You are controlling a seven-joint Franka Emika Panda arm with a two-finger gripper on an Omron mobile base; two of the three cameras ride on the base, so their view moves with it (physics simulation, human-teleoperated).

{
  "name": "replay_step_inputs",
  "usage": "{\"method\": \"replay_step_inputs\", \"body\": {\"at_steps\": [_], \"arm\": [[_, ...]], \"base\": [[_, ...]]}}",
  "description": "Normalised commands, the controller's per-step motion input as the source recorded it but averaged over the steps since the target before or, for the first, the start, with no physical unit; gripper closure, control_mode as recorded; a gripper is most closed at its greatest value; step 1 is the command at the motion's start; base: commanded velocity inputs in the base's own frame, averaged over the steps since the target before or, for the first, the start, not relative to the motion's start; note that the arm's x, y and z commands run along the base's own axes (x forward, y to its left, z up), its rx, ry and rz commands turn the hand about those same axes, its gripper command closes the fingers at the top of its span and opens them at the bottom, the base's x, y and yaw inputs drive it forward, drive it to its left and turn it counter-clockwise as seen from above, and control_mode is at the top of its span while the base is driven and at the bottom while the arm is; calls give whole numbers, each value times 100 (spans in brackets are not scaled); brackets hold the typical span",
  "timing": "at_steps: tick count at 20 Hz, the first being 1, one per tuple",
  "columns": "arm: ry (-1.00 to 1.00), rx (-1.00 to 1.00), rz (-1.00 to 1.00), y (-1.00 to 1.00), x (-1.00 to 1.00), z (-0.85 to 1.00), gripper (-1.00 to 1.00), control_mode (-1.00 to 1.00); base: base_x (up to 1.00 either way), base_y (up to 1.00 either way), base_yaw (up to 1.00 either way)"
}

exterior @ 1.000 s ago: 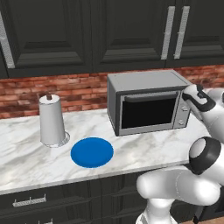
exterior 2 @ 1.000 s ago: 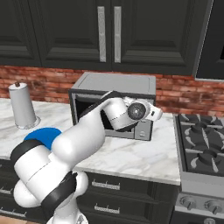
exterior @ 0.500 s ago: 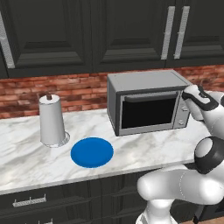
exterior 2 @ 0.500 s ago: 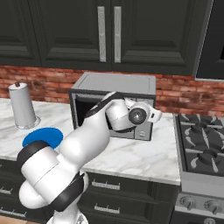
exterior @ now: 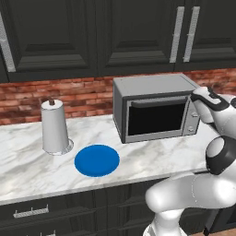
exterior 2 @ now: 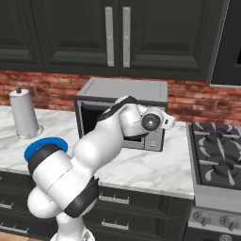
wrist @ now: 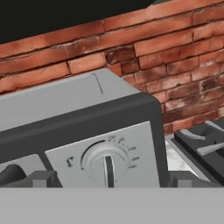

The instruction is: Pull the toaster oven rack outwards. Pick up the baguette from the plate and place it on the toaster oven rack. Close the toaster oven door fully and set the temperature to the lowest setting.

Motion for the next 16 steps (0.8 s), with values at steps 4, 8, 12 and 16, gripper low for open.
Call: {"method": "replay_step_inputs", "body": {"at_steps": [4, 8, 12, 16], "arm": [[0, 0, 1, 0, 21, 0, -100, -100], [0, 0, 2, 0, 15, 0, -100, -100], [0, 0, 0, 0, 0, -8, -100, -100], [-1, 0, 0, 0, 0, -13, -100, -100]], "base": [[0, 0, 0], [0, 0, 0], [0, 0, 0], [0, 0, 0]]}}
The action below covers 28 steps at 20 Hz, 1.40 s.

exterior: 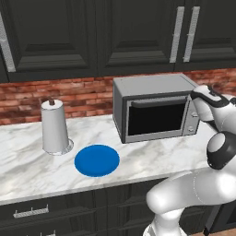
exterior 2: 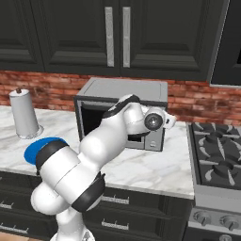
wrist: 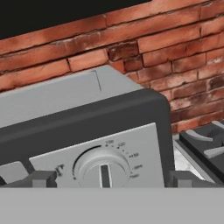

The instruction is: Pull the toaster oven rack outwards. Pick up the baguette from the plate and place it on the toaster oven rack. Close the toaster oven door fully and set the temperature to the lowest setting.

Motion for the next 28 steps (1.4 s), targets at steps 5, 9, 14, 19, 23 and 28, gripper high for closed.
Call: {"method": "replay_step_inputs", "body": {"at_steps": [5, 9, 14, 19, 23, 28], "arm": [[0, -1, 0, 2, 1, -9, -100, -100], [0, 0, 0, 12, 8, 0, -100, -100], [0, 0, 0, 4, 16, 0, 100, -100], [0, -1, 1, 0, 11, 0, 100, -100], [0, -5, 0, 0, 1, 2, 100, -100], [5, -6, 1, 0, 8, 2, 100, -100]], "base": [[0, 0, 0], [0, 0, 0], [0, 0, 0], [0, 0, 0], [0, 0, 0], [0, 0, 0]]}}
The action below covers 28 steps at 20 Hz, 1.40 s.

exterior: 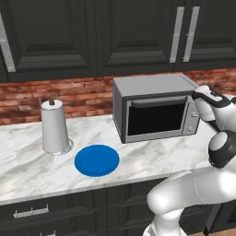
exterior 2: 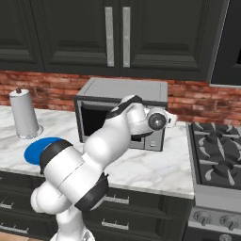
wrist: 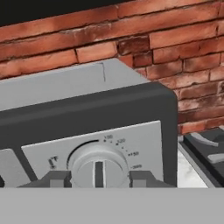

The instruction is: Pull the toaster oven rack outwards. Pick up the baguette from the plate and place it on the toaster oven rack. Close the toaster oven door fully and set the temperature to the lowest setting.

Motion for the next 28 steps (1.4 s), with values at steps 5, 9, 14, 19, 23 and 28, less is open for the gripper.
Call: {"method": "replay_step_inputs", "body": {"at_steps": [5, 9, 14, 19, 23, 28], "arm": [[1, -23, 0, 0, 3, 0, 100, -100], [-18, -44, 0, 3, 0, 0, 100, -100], [-13, -48, 0, 2, 0, 0, 100, -100], [-7, -64, 0, 17, -2, 0, 100, -100], [0, -68, 0, 14, 1, 2, 100, -100], [0, -59, 7, 0, 6, 2, 100, -100]], "base": [[0, 0, 0], [0, 0, 0], [0, 0, 0], [0, 0, 0], [0, 0, 0], [0, 0, 0]]}}
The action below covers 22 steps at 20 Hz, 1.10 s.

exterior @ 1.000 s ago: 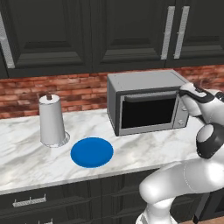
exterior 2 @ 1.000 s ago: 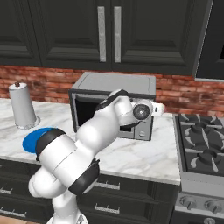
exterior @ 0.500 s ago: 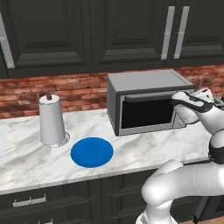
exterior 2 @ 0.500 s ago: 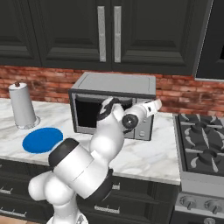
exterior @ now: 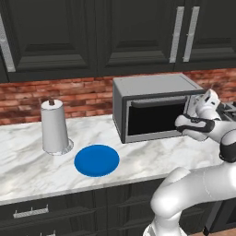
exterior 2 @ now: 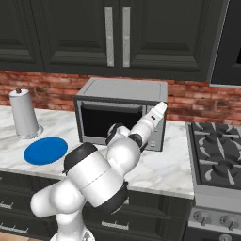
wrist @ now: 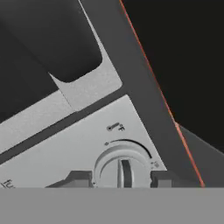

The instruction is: Pull the toaster oven rack outwards. Pick up the baguette from the plate and place it on the toaster oven rack. Close the toaster oven door fully and set the temperature to the lowest setting.

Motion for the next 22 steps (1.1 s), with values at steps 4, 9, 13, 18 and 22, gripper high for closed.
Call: {"method": "replay_step_inputs", "body": {"at_steps": [4, 9, 13, 18, 22], "arm": [[0, -49, 11, 0, 20, 0, 100, -100], [0, -53, 4, 17, 9, 0, 100, -100], [-5, -53, 0, 19, 0, 0, 100, -100], [-2, -50, 0, 28, 0, 0, 100, -100], [0, -38, 0, 29, 0, 1, 100, -100]], "base": [[0, 0, 0], [0, 0, 0], [0, 0, 0], [0, 0, 0], [0, 0, 0]]}}
